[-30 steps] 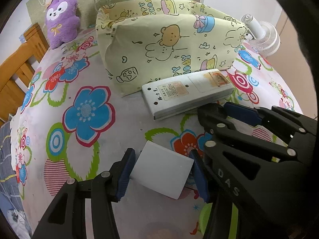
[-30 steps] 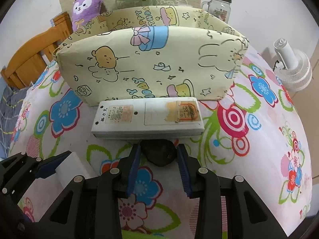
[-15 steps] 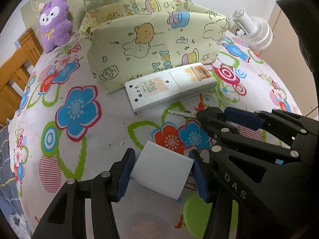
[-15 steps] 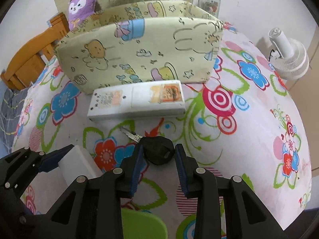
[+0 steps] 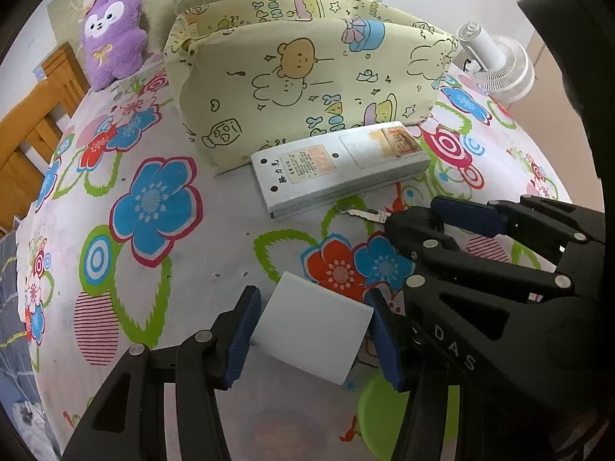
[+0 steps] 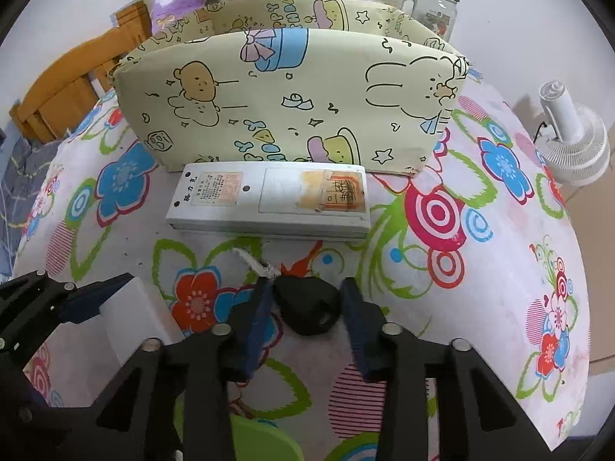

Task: Organize rigid objects
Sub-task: 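Close the right tool on the black car key, then carry the key with the right tool while the left tool carries the sponge toward the basket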

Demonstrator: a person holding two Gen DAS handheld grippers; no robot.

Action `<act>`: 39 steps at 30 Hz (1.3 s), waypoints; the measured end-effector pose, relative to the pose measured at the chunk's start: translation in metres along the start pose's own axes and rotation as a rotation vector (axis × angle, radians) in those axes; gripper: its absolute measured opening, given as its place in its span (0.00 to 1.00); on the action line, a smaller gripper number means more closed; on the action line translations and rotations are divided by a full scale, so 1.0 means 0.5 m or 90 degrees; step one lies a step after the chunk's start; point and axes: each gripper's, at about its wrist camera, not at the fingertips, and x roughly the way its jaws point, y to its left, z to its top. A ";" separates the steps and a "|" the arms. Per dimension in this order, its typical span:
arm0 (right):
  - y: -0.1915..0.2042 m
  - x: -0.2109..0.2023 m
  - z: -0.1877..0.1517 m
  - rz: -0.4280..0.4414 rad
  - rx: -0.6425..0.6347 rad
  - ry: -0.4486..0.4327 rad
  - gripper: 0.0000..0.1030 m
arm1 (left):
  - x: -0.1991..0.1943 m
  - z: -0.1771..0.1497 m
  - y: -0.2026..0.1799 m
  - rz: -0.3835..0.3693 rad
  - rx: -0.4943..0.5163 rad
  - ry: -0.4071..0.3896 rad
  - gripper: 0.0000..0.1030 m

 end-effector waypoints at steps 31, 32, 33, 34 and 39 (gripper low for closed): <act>-0.061 -0.198 0.087 -0.017 0.029 -0.103 0.37 | -0.161 0.101 -0.053 -0.017 0.010 -0.099 0.56; -0.062 -0.205 0.090 -0.014 0.030 -0.105 0.37 | -0.168 0.104 -0.054 -0.017 0.008 -0.102 0.56; -0.063 -0.210 0.091 -0.014 0.031 -0.106 0.37 | -0.174 0.106 -0.054 -0.018 0.007 -0.103 0.56; -0.064 -0.215 0.093 -0.014 0.032 -0.108 0.37 | -0.178 0.108 -0.054 -0.018 0.004 -0.104 0.56; -0.065 -0.240 0.103 -0.013 0.037 -0.115 0.37 | -0.199 0.116 -0.055 -0.015 -0.002 -0.112 0.56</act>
